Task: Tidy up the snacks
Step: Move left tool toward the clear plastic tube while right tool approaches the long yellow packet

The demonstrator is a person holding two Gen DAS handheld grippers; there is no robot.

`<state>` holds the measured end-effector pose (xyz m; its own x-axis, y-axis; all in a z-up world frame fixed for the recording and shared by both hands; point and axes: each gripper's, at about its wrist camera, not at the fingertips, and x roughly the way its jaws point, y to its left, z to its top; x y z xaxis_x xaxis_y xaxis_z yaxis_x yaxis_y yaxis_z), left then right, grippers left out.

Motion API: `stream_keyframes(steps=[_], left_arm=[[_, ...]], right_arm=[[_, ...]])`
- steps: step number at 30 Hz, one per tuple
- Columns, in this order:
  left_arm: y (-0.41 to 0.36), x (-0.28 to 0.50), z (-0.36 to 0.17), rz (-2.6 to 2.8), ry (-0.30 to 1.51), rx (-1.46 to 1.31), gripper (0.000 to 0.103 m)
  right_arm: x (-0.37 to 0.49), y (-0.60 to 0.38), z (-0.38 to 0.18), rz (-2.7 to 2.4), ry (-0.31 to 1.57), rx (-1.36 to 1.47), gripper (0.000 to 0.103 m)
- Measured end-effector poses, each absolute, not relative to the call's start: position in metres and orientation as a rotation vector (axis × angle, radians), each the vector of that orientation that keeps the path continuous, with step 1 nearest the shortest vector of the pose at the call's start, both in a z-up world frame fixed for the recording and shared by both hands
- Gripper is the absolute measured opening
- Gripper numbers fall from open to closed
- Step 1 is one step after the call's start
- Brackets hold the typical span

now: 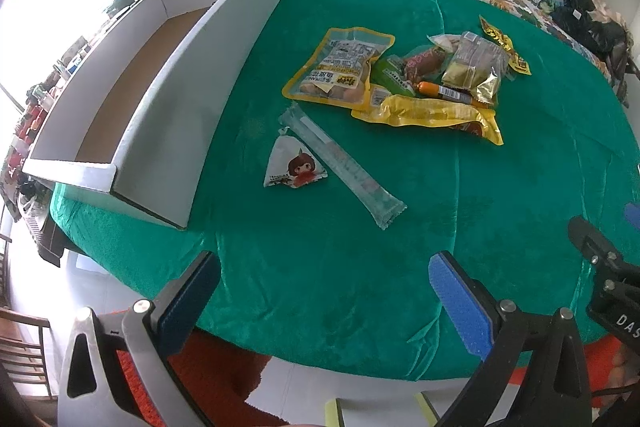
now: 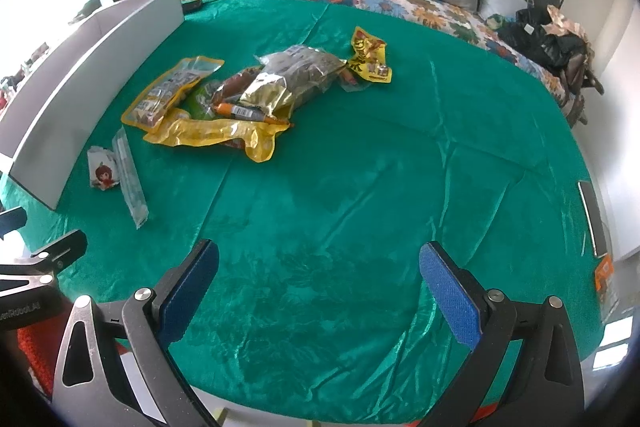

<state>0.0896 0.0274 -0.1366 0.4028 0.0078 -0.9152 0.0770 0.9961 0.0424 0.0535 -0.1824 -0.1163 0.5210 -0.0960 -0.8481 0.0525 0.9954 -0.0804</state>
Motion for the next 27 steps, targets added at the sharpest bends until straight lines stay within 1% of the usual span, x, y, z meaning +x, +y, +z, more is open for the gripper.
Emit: stream_keyframes(steps=[2,7,10,12,15,23,25,27], left_arm=[[0.027,0.094,-0.144,-0.059,1.157,0.084,0.103],[0.021,0.126,-0.192,-0.122,1.247,0.122,0.103],[0.02,0.141,-0.213,-0.119,1.265,0.15,0.103],[0.022,0.145,-0.216,-0.131,1.241,0.118,0.103],[0.025,0.149,-0.216,-0.131,1.219,0.089,0.103],[0.031,0.135,-0.216,-0.172,1.04,0.096,0.103],[0.034,0.128,-0.218,-0.193,1.042,0.105,0.103],[0.039,0.134,-0.216,-0.234,1.12,0.112,0.103]], right_arm=[[0.057,-0.183,-0.126,-0.07,1.034,-0.041,0.102],[0.072,-0.186,-0.172,-0.042,1.083,-0.068,0.102],[0.077,-0.191,-0.193,-0.038,1.087,-0.056,0.102],[0.079,-0.196,-0.204,-0.038,1.094,-0.027,0.102],[0.078,-0.203,-0.207,-0.021,1.053,0.017,0.102],[0.076,-0.202,-0.21,-0.002,0.959,0.005,0.103],[0.076,-0.203,-0.209,0.006,0.965,0.001,0.103],[0.083,-0.205,-0.206,0.035,1.016,-0.003,0.102]])
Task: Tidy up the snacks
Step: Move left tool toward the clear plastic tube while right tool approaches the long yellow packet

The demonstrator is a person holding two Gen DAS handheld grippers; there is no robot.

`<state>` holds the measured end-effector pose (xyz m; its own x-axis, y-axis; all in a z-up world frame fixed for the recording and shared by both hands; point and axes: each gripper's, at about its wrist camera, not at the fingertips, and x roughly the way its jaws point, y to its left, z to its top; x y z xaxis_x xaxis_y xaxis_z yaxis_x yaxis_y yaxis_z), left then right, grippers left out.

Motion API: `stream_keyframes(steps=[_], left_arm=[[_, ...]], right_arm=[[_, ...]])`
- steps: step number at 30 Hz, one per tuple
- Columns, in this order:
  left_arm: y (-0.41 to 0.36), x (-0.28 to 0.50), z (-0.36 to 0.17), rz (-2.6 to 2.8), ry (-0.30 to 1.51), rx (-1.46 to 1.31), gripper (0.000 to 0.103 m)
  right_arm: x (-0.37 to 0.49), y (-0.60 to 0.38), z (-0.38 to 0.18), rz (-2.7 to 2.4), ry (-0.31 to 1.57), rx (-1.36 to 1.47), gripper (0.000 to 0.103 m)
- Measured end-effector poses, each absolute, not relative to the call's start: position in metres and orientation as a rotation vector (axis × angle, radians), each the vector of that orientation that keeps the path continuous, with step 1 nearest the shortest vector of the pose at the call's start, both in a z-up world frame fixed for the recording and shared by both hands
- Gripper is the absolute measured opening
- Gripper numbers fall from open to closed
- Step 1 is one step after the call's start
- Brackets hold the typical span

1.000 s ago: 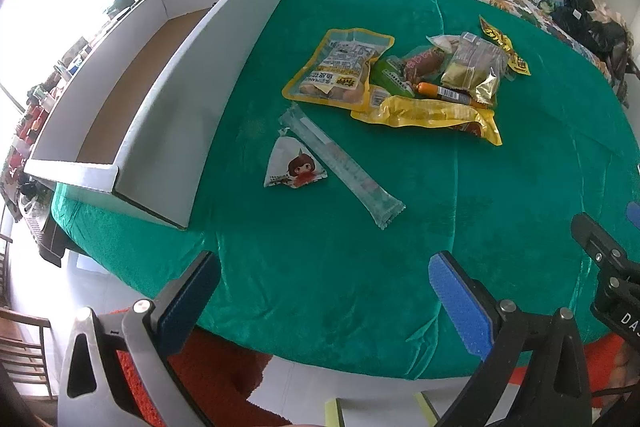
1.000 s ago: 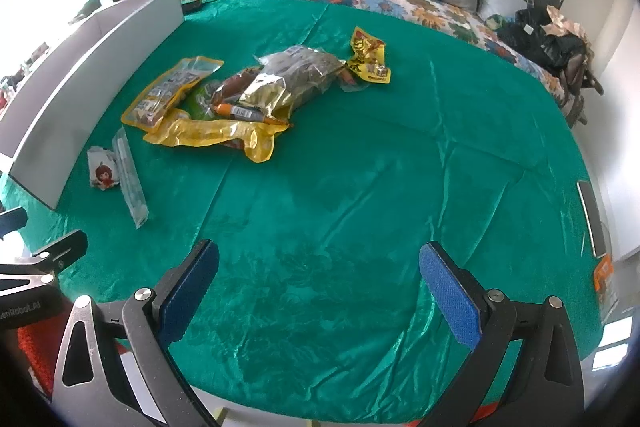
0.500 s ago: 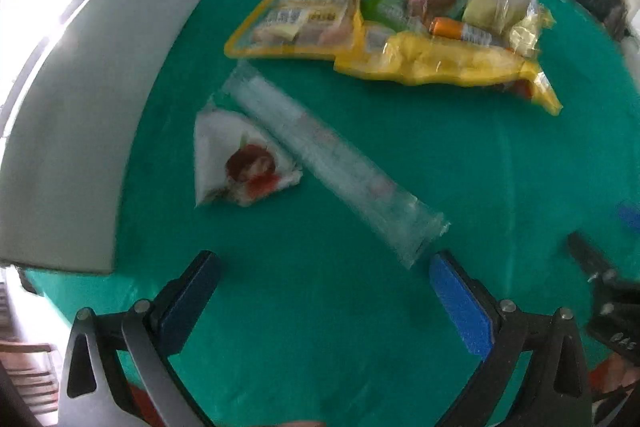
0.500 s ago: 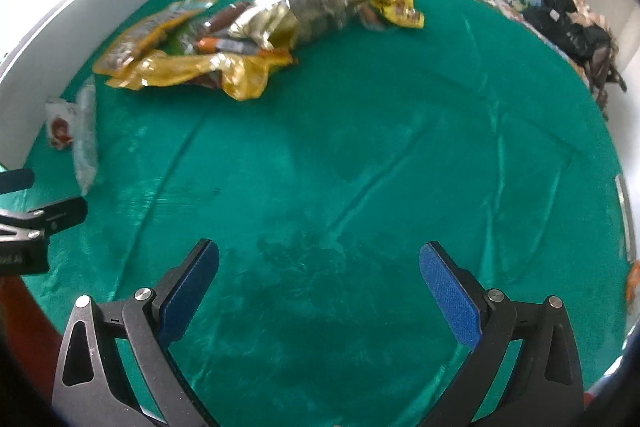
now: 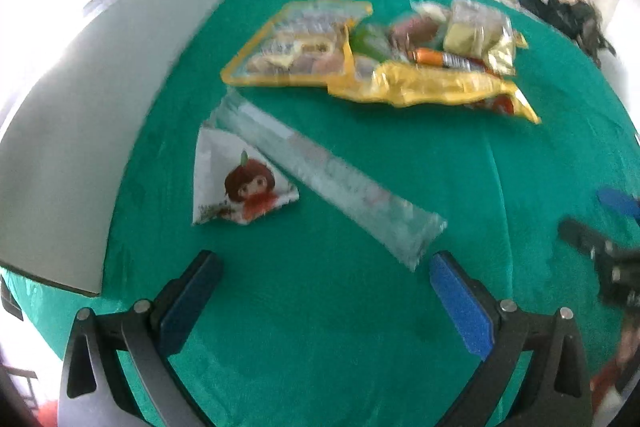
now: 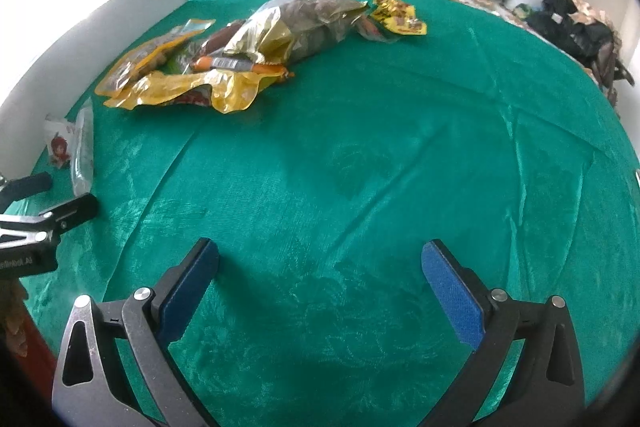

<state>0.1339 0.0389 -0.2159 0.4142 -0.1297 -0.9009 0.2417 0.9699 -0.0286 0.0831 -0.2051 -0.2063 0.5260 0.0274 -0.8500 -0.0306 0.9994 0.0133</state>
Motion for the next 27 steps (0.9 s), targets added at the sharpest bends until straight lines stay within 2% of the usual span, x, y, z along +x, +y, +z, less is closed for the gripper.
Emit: stream_keyframes(steps=[5,9,15,16,17,18,19,20,21,23,25,27], left_arm=[[0.062,0.151,-0.209,-0.325,1.191,-0.015,0.102],[0.049,0.158,-0.208,-0.338,1.195,-0.047,0.102],[0.043,0.189,-0.213,-0.226,1.148,-0.019,0.102],[0.042,0.193,-0.214,-0.22,1.143,-0.008,0.101],[0.041,0.199,-0.216,-0.216,1.133,0.012,0.1],[0.038,0.201,-0.217,-0.214,1.113,0.043,0.094],[0.034,0.201,-0.217,-0.215,1.096,0.071,0.087],[0.031,0.201,-0.218,-0.222,1.075,0.103,0.083],[0.025,0.2,-0.217,-0.251,1.04,0.133,0.073],[0.02,0.2,-0.215,-0.297,1.014,0.14,0.059],[0.011,0.197,-0.214,-0.356,0.994,0.162,0.037],[0.005,0.194,-0.213,-0.428,1.006,0.159,0.032]], right_arm=[[0.127,-0.227,-0.183,0.093,0.979,0.18,0.101],[0.185,-0.21,-0.172,0.182,1.007,0.239,0.101],[0.233,-0.186,-0.192,0.21,1.072,0.255,0.097],[0.23,-0.186,-0.195,0.213,1.081,0.252,0.094],[0.222,-0.185,-0.195,0.21,1.071,0.219,0.075],[0.211,-0.184,-0.195,0.245,1.076,0.197,0.06],[0.204,-0.186,-0.195,0.271,1.087,0.21,0.057],[0.192,-0.19,-0.196,0.311,1.11,0.227,0.043],[0.18,-0.195,-0.196,0.344,1.121,0.247,0.038],[0.156,-0.206,-0.193,0.379,1.126,0.265,0.037],[0.142,-0.211,-0.186,0.383,1.092,0.213,0.037],[0.139,-0.208,-0.176,0.394,1.048,0.104,0.038]])
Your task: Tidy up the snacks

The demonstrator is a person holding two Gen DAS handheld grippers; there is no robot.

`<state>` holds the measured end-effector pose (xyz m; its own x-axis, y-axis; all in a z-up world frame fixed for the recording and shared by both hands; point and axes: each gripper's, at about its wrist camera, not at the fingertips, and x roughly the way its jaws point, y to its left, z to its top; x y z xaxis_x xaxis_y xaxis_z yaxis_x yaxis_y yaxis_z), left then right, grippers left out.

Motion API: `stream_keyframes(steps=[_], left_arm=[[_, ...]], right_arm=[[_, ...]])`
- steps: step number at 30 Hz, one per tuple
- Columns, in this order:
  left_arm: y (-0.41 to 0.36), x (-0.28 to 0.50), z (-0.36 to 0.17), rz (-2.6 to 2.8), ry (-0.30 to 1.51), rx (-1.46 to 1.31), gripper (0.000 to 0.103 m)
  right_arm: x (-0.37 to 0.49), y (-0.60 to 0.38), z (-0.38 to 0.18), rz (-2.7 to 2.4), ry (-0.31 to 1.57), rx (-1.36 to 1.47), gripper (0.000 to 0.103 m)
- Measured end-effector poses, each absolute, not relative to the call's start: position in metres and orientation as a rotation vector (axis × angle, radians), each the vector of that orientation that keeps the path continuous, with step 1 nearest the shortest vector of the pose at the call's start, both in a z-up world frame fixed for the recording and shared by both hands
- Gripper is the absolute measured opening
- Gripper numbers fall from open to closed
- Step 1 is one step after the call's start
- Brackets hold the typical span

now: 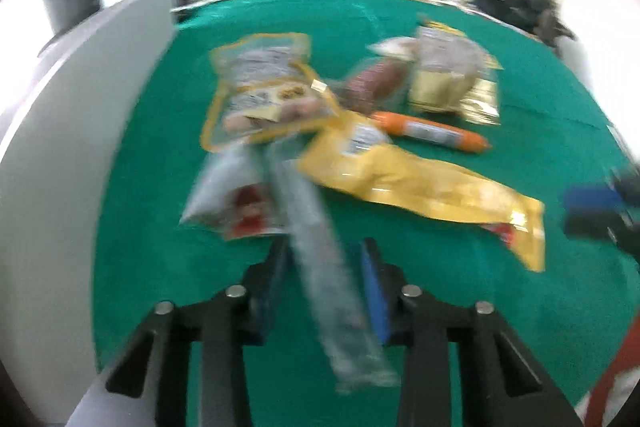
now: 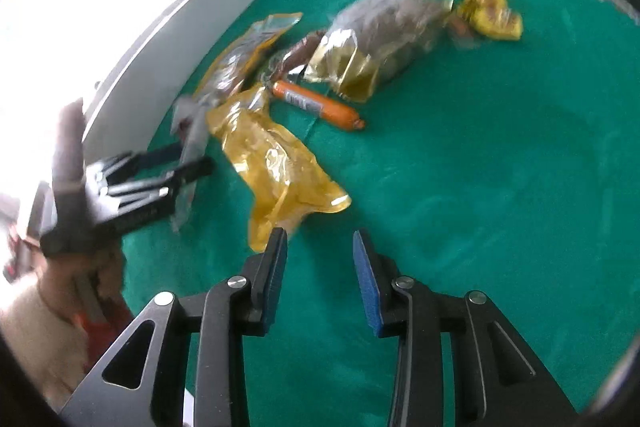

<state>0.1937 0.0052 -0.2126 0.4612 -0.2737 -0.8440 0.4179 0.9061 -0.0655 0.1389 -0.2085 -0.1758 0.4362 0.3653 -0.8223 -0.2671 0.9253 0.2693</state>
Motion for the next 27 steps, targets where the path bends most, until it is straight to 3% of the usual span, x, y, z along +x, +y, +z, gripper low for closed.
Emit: stream_keyframes(steps=[1,3,5,7,9,12,13,15,17,19,20,22,27], left_arm=[[0.006,0.191,-0.211,-0.446,1.016,0.151,0.032],[0.015,0.185,-0.211,-0.461,1.047,0.113,0.032],[0.023,0.185,-0.209,-0.448,1.071,0.085,0.037],[0.033,0.175,-0.208,-0.416,1.086,0.067,0.06],[0.041,0.168,-0.209,-0.381,1.092,0.061,0.075],[0.041,0.165,-0.213,-0.362,1.097,0.08,0.077],[0.038,0.164,-0.214,-0.354,1.099,0.105,0.076],[0.026,0.163,-0.216,-0.34,1.095,0.161,0.073],[0.012,0.159,-0.214,-0.347,1.069,0.193,0.059],[0.002,0.158,-0.212,-0.351,1.063,0.198,0.036],[-0.006,0.157,-0.211,-0.352,1.066,0.202,0.031],[-0.014,0.156,-0.209,-0.366,1.071,0.184,0.023],[-0.045,0.144,-0.206,-0.452,1.068,0.143,0.019]], right_arm=[[0.144,-0.204,-0.171,0.418,1.031,0.048,0.038],[0.154,-0.193,-0.168,0.473,1.023,-0.007,0.053],[0.17,-0.18,-0.169,0.526,1.029,-0.042,0.059],[0.184,-0.158,-0.176,0.581,1.071,-0.084,0.059],[0.194,-0.136,-0.184,0.61,1.092,-0.134,0.058],[0.205,-0.114,-0.194,0.553,1.093,-0.2,0.059],[0.207,-0.112,-0.197,0.533,1.105,-0.198,0.057],[0.205,-0.115,-0.198,0.5,1.119,-0.169,0.037],[0.192,-0.128,-0.197,0.498,1.139,-0.143,0.036],[0.175,-0.14,-0.198,0.473,1.153,-0.144,0.032],[0.168,-0.15,-0.198,0.466,1.157,-0.132,0.03],[0.144,-0.175,-0.198,0.433,1.159,-0.083,0.029],[0.098,-0.243,-0.201,0.219,1.112,0.036,0.029]])
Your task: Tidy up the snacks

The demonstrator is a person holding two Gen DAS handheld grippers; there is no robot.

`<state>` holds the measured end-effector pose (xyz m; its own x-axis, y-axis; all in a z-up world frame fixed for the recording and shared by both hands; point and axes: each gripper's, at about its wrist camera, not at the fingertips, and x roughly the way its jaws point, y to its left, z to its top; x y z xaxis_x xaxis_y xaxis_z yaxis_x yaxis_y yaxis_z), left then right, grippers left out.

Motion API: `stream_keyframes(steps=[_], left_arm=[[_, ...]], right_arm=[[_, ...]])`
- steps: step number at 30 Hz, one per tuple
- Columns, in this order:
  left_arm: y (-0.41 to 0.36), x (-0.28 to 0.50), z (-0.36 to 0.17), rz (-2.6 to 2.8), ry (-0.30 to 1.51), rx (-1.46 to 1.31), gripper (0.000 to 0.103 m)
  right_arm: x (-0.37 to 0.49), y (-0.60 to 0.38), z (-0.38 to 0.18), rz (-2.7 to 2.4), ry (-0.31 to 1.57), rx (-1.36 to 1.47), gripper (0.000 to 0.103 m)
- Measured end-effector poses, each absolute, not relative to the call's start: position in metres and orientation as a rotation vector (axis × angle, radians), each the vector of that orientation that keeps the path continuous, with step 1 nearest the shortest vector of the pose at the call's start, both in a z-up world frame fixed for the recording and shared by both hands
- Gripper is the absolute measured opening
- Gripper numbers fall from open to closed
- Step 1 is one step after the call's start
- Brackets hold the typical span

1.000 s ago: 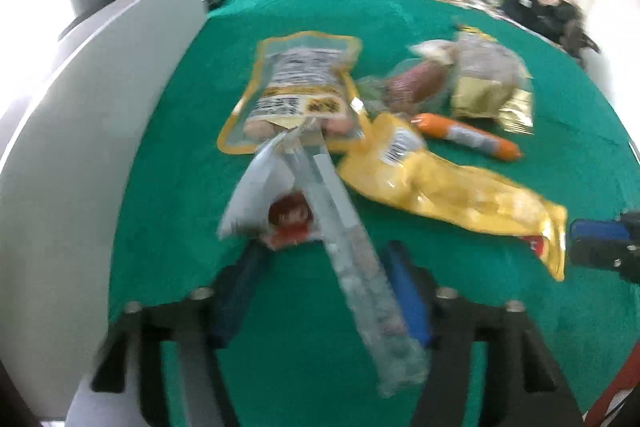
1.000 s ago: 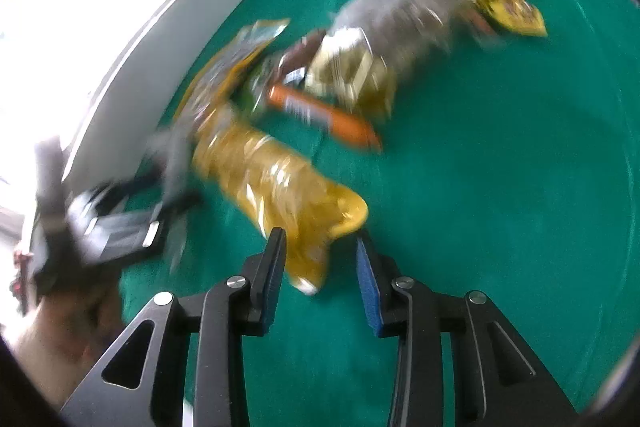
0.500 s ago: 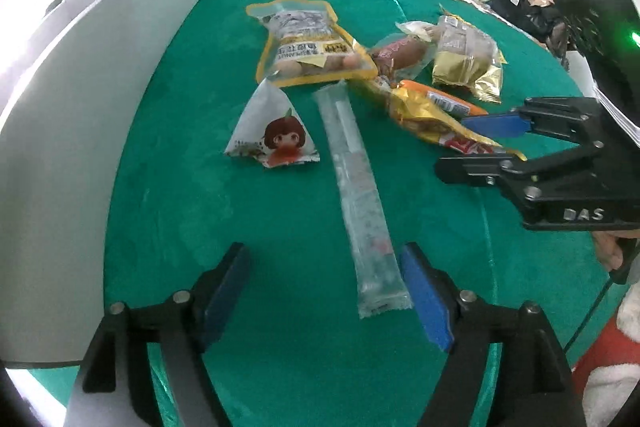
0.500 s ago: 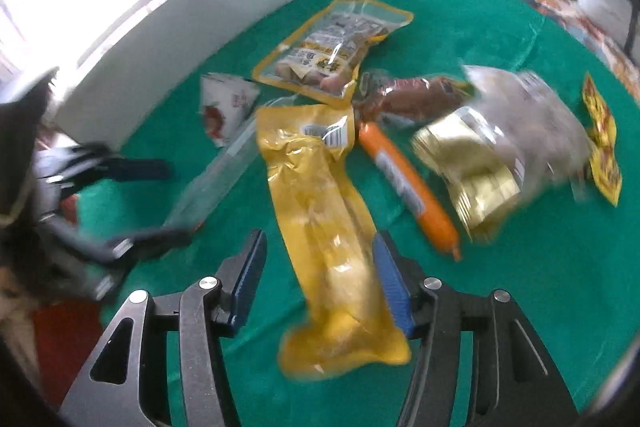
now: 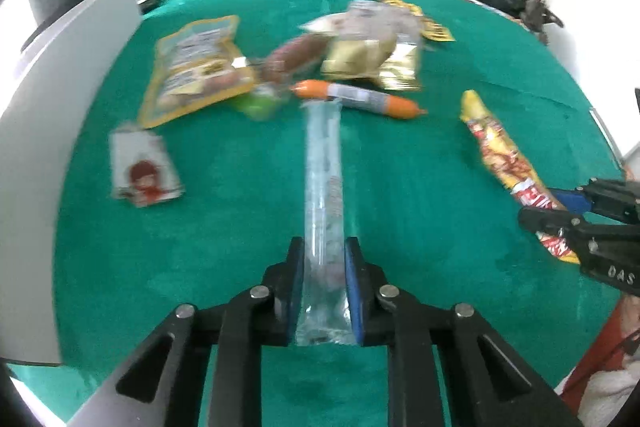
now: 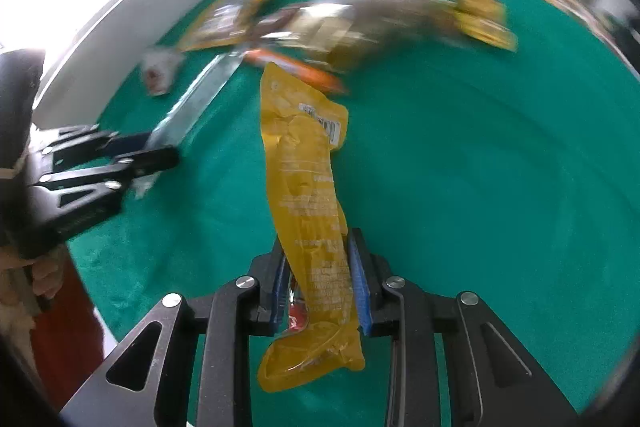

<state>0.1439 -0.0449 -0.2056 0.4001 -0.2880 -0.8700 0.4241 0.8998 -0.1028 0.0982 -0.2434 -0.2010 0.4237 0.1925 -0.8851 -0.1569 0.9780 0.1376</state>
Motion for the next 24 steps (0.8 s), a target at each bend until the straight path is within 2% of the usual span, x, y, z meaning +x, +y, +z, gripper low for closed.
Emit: stream_keyframes(steps=[2,3,4,5,6,7,11,15,21,24], left_arm=[[-0.057,0.142,-0.206,-0.453,1.052,0.129,0.02],[-0.065,0.141,-0.206,-0.433,1.038,0.143,0.027],[-0.071,0.142,-0.206,-0.417,1.026,0.161,0.046],[-0.074,0.144,-0.208,-0.402,1.028,0.174,0.062],[-0.077,0.146,-0.21,-0.36,1.036,0.197,0.086],[-0.077,0.147,-0.212,-0.318,1.032,0.216,0.091],[-0.067,0.158,-0.22,-0.301,1.062,0.173,0.102],[-0.064,0.169,-0.222,-0.294,1.053,0.163,0.103],[-0.069,0.186,-0.223,-0.324,0.994,0.167,0.103],[-0.071,0.196,-0.223,-0.336,0.955,0.164,0.103]], right_arm=[[0.088,-0.268,-0.203,0.131,1.072,0.074,0.029],[0.085,-0.275,-0.203,0.103,1.052,0.083,0.029],[0.082,-0.28,-0.202,0.082,1.034,0.092,0.029],[0.079,-0.285,-0.203,0.071,1.02,0.104,0.029],[0.08,-0.289,-0.205,0.069,1.018,0.117,0.031],[0.084,-0.287,-0.206,0.065,1.02,0.119,0.035],[0.092,-0.281,-0.207,0.072,1.015,0.084,0.058],[0.092,-0.272,-0.206,0.059,0.975,0.029,0.077],[0.105,-0.272,-0.212,0.039,0.948,-0.012,0.094],[0.104,-0.275,-0.213,0.042,0.921,-0.009,0.097]])
